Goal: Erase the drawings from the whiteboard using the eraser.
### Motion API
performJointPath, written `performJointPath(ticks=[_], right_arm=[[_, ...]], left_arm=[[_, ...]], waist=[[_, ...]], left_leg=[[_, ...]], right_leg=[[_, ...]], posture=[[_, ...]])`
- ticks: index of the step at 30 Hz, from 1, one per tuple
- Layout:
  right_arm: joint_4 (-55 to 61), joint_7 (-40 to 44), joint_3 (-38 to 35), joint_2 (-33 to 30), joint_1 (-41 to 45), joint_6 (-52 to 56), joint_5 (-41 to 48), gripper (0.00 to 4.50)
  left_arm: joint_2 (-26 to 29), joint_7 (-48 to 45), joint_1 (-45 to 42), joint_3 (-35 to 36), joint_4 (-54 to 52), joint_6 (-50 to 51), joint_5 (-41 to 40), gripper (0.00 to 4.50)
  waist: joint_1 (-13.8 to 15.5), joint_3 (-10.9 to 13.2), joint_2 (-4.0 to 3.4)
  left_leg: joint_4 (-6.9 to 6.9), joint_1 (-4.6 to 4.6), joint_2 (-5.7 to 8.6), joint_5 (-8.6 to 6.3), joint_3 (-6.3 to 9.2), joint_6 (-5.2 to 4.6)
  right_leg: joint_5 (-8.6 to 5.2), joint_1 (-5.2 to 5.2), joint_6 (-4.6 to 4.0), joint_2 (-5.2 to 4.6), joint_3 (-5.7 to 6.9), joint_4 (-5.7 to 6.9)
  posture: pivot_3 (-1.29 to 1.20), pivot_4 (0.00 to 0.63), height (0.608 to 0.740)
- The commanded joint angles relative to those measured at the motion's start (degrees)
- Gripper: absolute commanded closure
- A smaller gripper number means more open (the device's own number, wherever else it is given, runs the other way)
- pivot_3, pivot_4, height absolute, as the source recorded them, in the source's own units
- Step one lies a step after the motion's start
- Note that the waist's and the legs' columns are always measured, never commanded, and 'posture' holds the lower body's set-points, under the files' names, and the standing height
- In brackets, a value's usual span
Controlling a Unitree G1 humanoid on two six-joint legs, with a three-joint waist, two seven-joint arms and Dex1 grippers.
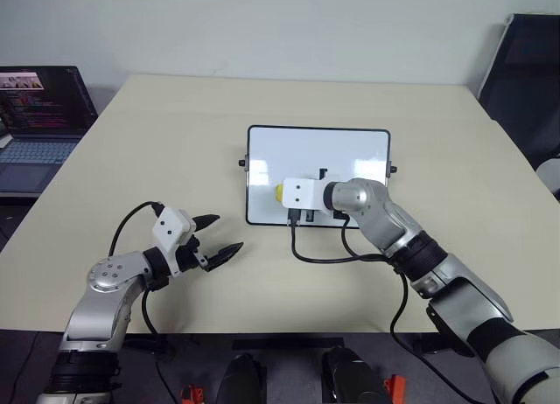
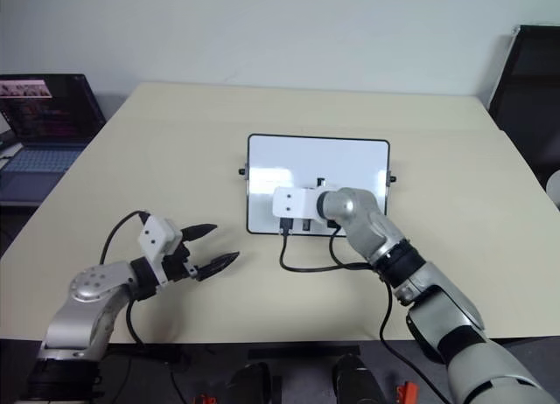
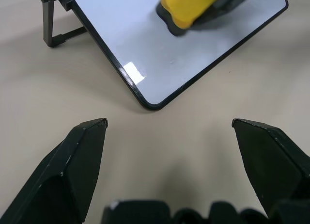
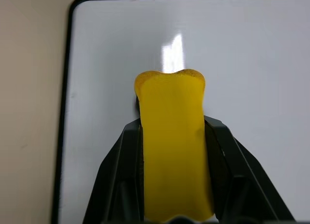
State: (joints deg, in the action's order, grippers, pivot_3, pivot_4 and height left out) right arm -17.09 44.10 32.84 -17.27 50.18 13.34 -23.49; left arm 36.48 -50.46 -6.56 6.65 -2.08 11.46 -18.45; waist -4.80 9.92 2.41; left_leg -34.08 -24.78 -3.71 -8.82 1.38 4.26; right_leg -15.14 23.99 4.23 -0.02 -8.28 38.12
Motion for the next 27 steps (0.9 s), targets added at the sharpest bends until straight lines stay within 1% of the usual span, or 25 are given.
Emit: performJointPath(ticks=[1,4,7,10,13,14,16,18,21,22,24,27], right_arm=[[0.9,-1.4,-1.5,-0.5,-1.0,1.7,-1.2,3.23],[5.8,-5.1,-7.0,1.2,-2.5,3.8,2.1,3.23],[14.1,-7.1,-13.3,1.6,-6.2,8.3,5.1,3.23],[27.1,-8.5,-21.6,3.1,-13.2,17.4,10.3,3.23],[40.7,-10.8,-30.6,8.1,-20.1,30.1,16.8,3.23],[45.1,-11.5,-33.6,8.8,-22.6,34.0,18.1,3.23],[52.3,-13.4,-39.2,8.8,-27.5,39.1,18.8,3.23],[57.2,-15.4,-43.3,8.4,-31.2,43.3,19.2,3.23],[61.0,-16.2,-46.9,5.1,-38.5,48.3,18.9,3.23],[61.3,-16.5,-47.8,5.1,-39.8,50.0,19.7,3.23],[61.3,-17.1,-49.0,5.2,-41.1,52.1,21.1,3.23],[58.7,-18.1,-50.0,4.5,-42.0,51.6,22.6,3.23]], left_arm=[[-0.2,0.3,-1.5,0.1,-3.0,0.9,-1.1,0.00],[-0.1,-0.1,-2.4,-0.2,-4.0,1.7,-1.4,0.00],[0.0,-1.1,-4.3,-0.9,-5.0,2.5,-2.1,0.00],[-0.7,-2.3,-8.1,-3.0,-5.5,2.6,-2.1,0.00],[-1.8,-3.0,-11.9,-4.9,-6.0,3.4,-2.5,0.00],[-2.3,-3.4,-13.6,-5.9,-6.0,3.8,-2.6,0.00],[-4.0,-4.2,-17.4,-8.4,-5.1,3.9,-2.2,0.00],[-5.8,-5.5,-20.8,-10.7,-3.8,3.9,-1.9,0.00],[-9.3,-10.1,-26.5,-15.5,-2.7,6.2,-3.9,0.00],[-10.5,-11.1,-28.2,-16.7,-1.7,5.9,-3.7,0.00],[-12.2,-12.3,-30.6,-18.1,0.5,5.0,-2.9,0.00],[-14.3,-15.3,-34.3,-21.3,4.0,3.5,-1.0,0.00]], waist=[[0.0,0.0,-0.01],[0.0,0.0,-0.01],[0.2,0.0,-0.02],[0.5,0.0,-0.01],[0.7,0.0,-0.02],[0.6,0.0,-0.02],[0.8,0.0,-0.03],[1.1,0.0,-0.04],[1.5,0.0,-0.02],[1.5,0.0,-0.01],[1.1,0.0,-0.03],[0.0,0.0,-0.05]], left_leg=[[0.00,0.00,0.00,0.00,0.00,0.00],[0.00,-0.01,0.01,0.00,0.00,0.00],[0.00,-0.11,0.01,0.00,-0.01,0.01],[0.04,-0.14,0.01,-0.01,0.00,0.01],[0.12,-0.16,0.02,-0.04,0.03,0.05],[0.14,-0.16,0.02,-0.04,0.05,0.05],[0.14,-0.19,0.02,-0.05,0.06,0.07],[0.11,-0.18,0.04,-0.06,0.04,0.08],[0.04,-0.17,0.08,-0.05,0.04,0.07],[0.02,-0.17,0.08,-0.05,0.05,0.07],[0.01,-0.15,0.10,-0.05,0.00,0.07],[0.00,-0.07,0.09,-0.05,-0.01,0.06]], right_leg=[[0.00,0.01,0.00,0.00,0.00,0.01],[0.00,0.02,0.00,0.00,0.00,-0.02],[-0.01,0.05,0.02,-0.01,-0.01,-0.04],[-0.06,0.06,0.09,0.00,0.01,-0.05],[-0.06,0.05,0.31,0.00,0.04,-0.04],[-0.03,0.06,0.39,0.01,0.04,-0.04],[-0.04,0.06,0.42,0.02,0.04,-0.04],[-0.05,0.03,0.44,0.01,0.03,-0.08],[-0.19,0.02,0.18,-0.01,0.02,-0.07],[-0.20,0.00,0.17,-0.01,0.02,-0.08],[-0.19,-0.01,0.17,-0.02,-0.05,-0.07],[-0.15,0.00,0.13,0.00,-0.09,-0.02]], posture=[[0.00,0.150,0.740],[0.00,0.150,0.740],[0.00,0.150,0.740],[0.00,0.150,0.740],[0.00,0.150,0.740],[0.00,0.150,0.740],[0.00,0.150,0.740],[0.00,0.150,0.740],[0.00,0.150,0.740],[0.00,0.150,0.740],[0.00,0.150,0.740],[0.00,0.150,0.740]])
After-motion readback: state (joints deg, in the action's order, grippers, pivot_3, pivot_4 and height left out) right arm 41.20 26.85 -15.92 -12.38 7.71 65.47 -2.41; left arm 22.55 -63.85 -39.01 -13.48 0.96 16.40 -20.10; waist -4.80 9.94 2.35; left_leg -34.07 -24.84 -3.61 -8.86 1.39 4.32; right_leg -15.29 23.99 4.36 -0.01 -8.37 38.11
